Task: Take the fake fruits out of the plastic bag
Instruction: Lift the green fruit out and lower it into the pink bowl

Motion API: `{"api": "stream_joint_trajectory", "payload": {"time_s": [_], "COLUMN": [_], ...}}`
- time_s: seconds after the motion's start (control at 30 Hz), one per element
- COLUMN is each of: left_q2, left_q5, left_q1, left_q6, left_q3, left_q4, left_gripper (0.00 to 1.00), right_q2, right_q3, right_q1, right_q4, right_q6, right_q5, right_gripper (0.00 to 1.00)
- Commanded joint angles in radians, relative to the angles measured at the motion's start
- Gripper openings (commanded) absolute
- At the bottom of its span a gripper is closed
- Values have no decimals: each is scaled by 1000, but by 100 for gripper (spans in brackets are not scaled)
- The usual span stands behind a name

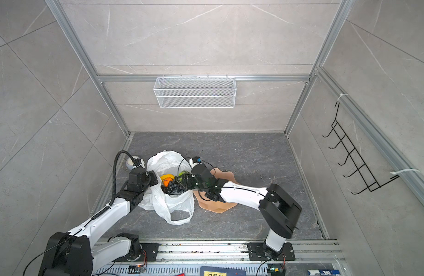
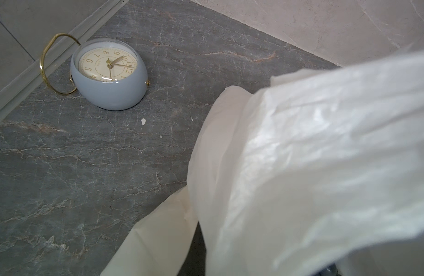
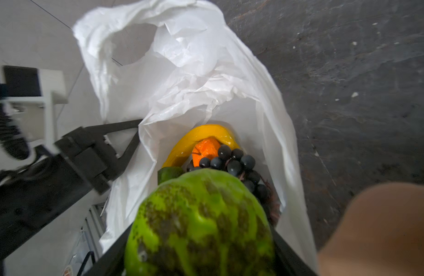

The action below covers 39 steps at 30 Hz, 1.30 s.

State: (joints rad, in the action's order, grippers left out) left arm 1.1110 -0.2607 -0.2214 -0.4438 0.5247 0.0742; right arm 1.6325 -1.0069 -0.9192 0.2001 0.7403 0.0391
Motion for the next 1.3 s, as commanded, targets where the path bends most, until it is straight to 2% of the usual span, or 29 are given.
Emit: {"api": "stream_joint_trajectory", "payload": {"time_s": [0.0,0.2,0.47,0.63,0.8,1.27], "left_q2": [-13,-14,-27,-26,-27,-33], "left_q5": [-7,10,5,5,3,1], "left_q1": [7,7,7,7,7,7], "left_q6": [-12,-19,-16,-18,-18,-19], "left_q3": [0,-2,-8,-9,-10,-10], "left_q4": [15,19,13,15,13,11], "left_gripper": [0,0,0,0,0,0], "right_q2": [-174,-419,-582,-560,-483,-308], "right_q3": [112,280,403,492,550,510], "right_q1": [33,153,285,373,388,388], "right_q4": [25,-75,-140,-39,132,151], "right_q6": [22,23,60,173,238,262], "right_q5": [18,17,14,39,36,-18], "right_gripper": [69,71,72,71,67,70]}}
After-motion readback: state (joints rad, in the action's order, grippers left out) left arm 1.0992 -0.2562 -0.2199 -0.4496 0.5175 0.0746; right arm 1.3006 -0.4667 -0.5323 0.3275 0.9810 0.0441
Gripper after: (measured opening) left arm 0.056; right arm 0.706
